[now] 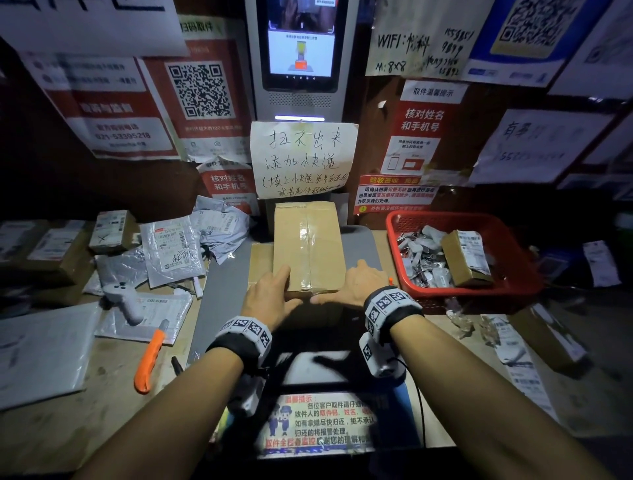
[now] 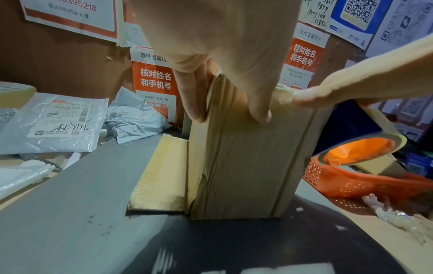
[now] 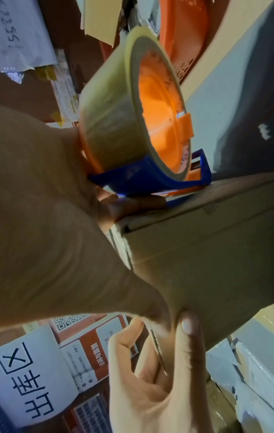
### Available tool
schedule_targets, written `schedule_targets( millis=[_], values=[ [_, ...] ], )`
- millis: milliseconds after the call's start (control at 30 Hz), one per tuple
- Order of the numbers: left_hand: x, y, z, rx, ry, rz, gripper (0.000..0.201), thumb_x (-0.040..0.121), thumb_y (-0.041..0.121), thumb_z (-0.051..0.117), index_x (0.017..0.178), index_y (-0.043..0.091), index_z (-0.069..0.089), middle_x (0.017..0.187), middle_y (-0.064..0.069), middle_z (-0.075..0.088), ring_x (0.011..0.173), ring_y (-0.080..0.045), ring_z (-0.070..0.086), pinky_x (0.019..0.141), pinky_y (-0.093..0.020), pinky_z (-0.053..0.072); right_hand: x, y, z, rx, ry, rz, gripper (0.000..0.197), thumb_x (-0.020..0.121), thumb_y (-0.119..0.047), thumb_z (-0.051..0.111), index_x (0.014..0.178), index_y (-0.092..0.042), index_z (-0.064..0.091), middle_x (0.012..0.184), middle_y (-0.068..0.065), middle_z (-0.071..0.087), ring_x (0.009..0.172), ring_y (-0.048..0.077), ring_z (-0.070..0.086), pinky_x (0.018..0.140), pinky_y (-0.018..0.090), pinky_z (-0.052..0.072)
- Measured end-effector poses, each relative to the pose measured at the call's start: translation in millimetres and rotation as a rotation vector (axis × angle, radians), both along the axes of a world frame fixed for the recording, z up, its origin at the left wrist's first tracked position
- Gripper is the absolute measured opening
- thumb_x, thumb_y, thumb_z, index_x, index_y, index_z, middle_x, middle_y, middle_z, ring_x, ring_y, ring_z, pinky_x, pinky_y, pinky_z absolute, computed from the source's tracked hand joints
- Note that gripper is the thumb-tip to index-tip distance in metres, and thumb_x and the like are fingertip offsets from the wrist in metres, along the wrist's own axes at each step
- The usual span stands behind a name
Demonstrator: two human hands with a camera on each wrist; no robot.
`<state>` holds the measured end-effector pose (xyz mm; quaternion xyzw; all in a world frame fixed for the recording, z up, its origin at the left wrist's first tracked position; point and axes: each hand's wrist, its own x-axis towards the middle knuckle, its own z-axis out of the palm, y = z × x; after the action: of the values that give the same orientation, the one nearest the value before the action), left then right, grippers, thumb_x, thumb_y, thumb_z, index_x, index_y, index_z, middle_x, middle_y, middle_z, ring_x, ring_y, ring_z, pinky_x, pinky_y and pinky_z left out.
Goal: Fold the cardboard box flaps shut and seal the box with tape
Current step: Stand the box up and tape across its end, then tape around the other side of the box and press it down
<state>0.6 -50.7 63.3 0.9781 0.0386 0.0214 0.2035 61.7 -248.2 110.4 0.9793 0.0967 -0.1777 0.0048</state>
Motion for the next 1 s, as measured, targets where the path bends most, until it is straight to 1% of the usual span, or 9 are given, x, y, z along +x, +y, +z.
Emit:
schedule_targets(
  millis=[133, 400, 533, 633, 733, 800, 900, 967, 1000],
  values=[
    [0.1, 1.5, 0.9, 0.012, 0.016, -0.019, 0.050, 0.073, 0.041, 0.077, 0.093, 0.022, 0.034, 0.088, -0.005, 0.056, 0.079, -0.033, 0.057, 0.065, -0.038, 0.048, -2.5, 2.1, -0.4, 0.043, -0.017, -0.072, 0.130, 0.040, -0.110, 0.031, 0.120, -0.013, 0.063, 0.122, 0.009, 0.055, 0.111, 0.035, 0.059, 0.097, 0.051, 0.044],
    [-2.7, 1.3, 4.3, 0.026, 0.041, -0.042, 0.045, 0.080, 0.032, 0.074, 0.100, 0.019, 0.037, 0.098, -0.009, 0.057, 0.088, -0.032, 0.058, 0.071, -0.038, 0.046, -4.0, 4.6, 0.6, 0.027, -0.024, -0.075, 0.119, 0.047, -0.106, 0.038, 0.116, -0.012, 0.063, 0.117, 0.009, 0.056, 0.106, 0.033, 0.060, 0.096, 0.050, 0.045],
    [-3.1, 7.4, 12.1, 0.006, 0.107, -0.064, 0.053, 0.081, 0.036, 0.073, 0.116, 0.023, 0.037, 0.113, -0.009, 0.059, 0.099, -0.032, 0.059, 0.080, -0.044, 0.051, 0.1, -3.6, 7.8, -0.013, 0.047, -0.029, 0.091, 0.051, -0.099, 0.051, 0.082, -0.013, 0.053, 0.111, 0.008, 0.056, 0.098, 0.029, 0.062, 0.094, 0.050, 0.049],
    [-6.0, 12.0, 20.5, 0.054, 0.125, -0.085, 0.062, 0.082, 0.041, 0.069, 0.131, 0.029, 0.033, 0.119, -0.010, 0.062, 0.104, -0.034, 0.060, 0.084, -0.045, 0.052, 2.6, -14.6, 15.1, -0.054, 0.078, -0.043, 0.078, 0.061, -0.086, 0.065, 0.086, -0.013, 0.053, 0.107, 0.007, 0.055, 0.101, 0.029, 0.061, 0.094, 0.048, 0.050],
    [-12.4, 13.6, 33.5, 0.078, 0.054, -0.046, 0.068, 0.083, 0.041, 0.060, 0.143, 0.032, 0.030, 0.127, -0.006, 0.059, 0.109, -0.034, 0.060, 0.088, -0.046, 0.049, 2.1, -29.8, 24.5, -0.060, -0.033, -0.087, 0.048, 0.079, -0.048, 0.074, 0.108, -0.012, 0.063, 0.111, 0.009, 0.063, 0.103, 0.031, 0.063, 0.089, 0.040, 0.052],
    [-11.7, 15.4, 40.9, 0.055, -0.006, 0.002, 0.057, 0.083, 0.036, 0.055, 0.137, 0.029, 0.038, 0.123, -0.005, 0.058, 0.105, -0.033, 0.061, 0.089, -0.047, 0.048, 2.6, -39.1, 35.9, -0.056, -0.129, -0.166, 0.030, 0.083, -0.026, 0.065, 0.107, -0.009, 0.065, 0.108, 0.012, 0.066, 0.101, 0.032, 0.064, 0.090, 0.040, 0.052],
    [-5.1, 22.7, 49.4, -0.080, -0.053, 0.079, 0.025, 0.082, 0.040, 0.050, 0.099, 0.024, 0.058, 0.099, -0.002, 0.062, 0.092, -0.028, 0.062, 0.081, -0.041, 0.051, 2.5, -47.8, 61.5, 0.014, -0.302, -0.236, 0.020, 0.084, -0.022, 0.061, 0.098, -0.009, 0.066, 0.104, 0.015, 0.067, 0.101, 0.035, 0.064, 0.083, 0.037, 0.052],
    [-1.4, 26.0, 54.0, -0.185, -0.073, 0.096, 0.021, 0.082, 0.043, 0.051, 0.081, 0.024, 0.059, 0.083, 0.001, 0.065, 0.080, -0.025, 0.063, 0.075, -0.038, 0.054, 3.8, -53.8, 77.4, 0.129, -0.403, -0.205, 0.013, 0.080, -0.024, 0.060, 0.073, -0.014, 0.058, 0.085, 0.013, 0.066, 0.088, 0.035, 0.065, 0.066, 0.031, 0.045],
    [0.3, 24.8, 57.5, -0.243, -0.090, 0.101, 0.021, 0.085, 0.041, 0.055, 0.080, 0.021, 0.061, 0.080, 0.000, 0.066, 0.077, -0.023, 0.064, 0.073, -0.037, 0.054, 4.3, -56.5, 81.7, 0.210, -0.439, -0.158, 0.025, 0.078, -0.026, 0.062, 0.060, -0.015, 0.048, 0.070, 0.008, 0.059, 0.076, 0.032, 0.062, 0.058, 0.028, 0.038]
  ],
)
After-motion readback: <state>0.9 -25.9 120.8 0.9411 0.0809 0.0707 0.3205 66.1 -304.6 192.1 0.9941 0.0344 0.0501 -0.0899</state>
